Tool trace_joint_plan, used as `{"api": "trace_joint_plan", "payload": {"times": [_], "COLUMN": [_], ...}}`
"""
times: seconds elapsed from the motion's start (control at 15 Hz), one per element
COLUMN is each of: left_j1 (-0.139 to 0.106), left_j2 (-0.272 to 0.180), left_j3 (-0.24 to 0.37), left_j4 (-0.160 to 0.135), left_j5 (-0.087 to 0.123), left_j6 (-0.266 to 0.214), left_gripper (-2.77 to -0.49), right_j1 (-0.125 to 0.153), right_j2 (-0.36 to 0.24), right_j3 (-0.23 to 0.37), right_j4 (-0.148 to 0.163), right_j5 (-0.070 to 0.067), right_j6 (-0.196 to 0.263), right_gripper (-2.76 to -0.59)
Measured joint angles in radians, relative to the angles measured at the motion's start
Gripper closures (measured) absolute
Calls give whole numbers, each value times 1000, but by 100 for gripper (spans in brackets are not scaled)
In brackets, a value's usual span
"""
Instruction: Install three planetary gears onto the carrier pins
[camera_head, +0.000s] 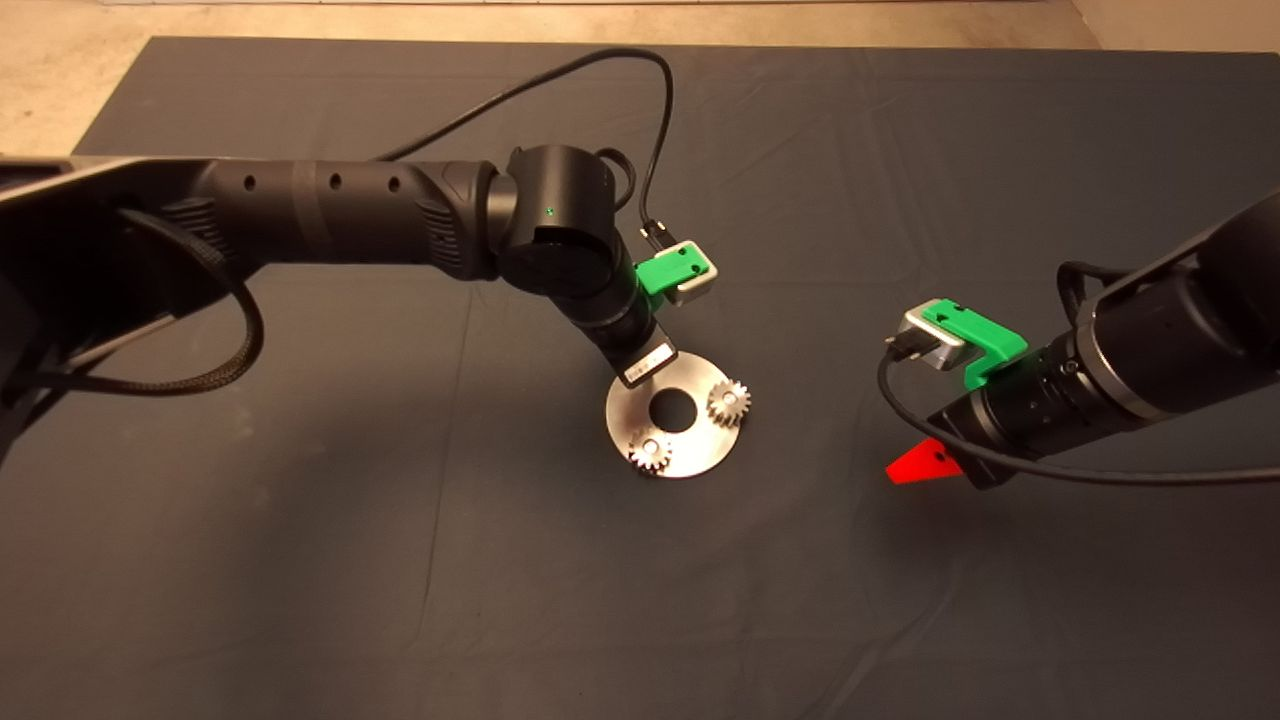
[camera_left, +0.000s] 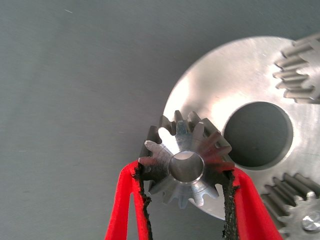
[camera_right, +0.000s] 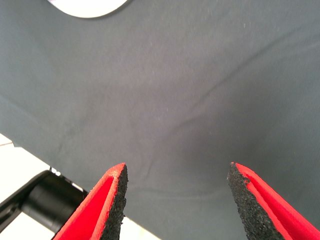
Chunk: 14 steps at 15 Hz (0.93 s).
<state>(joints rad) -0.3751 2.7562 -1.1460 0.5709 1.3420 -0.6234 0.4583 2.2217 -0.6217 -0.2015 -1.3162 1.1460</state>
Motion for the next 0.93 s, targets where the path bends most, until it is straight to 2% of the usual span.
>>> {"api": "trace_joint_plan", "payload": {"times": [0.53,0.73,0.93], "left_j1": [4,4,16], "left_j2": [-9,-11,-14], "left_j3": [0,0,1], "left_j4": [0,0,2], "left_j5": [-3,-29,-44], "left_j6": [0,0,0], "left_gripper": [-54,-54,-54], "right_j1": [0,0,0], "right_j2": [0,0,0], "right_j3": [0,0,0], "right_j4": [0,0,0], "right_j5": [0,0,0], "right_j6": [0,0,0], "right_gripper": [-147,-147,-147]}}
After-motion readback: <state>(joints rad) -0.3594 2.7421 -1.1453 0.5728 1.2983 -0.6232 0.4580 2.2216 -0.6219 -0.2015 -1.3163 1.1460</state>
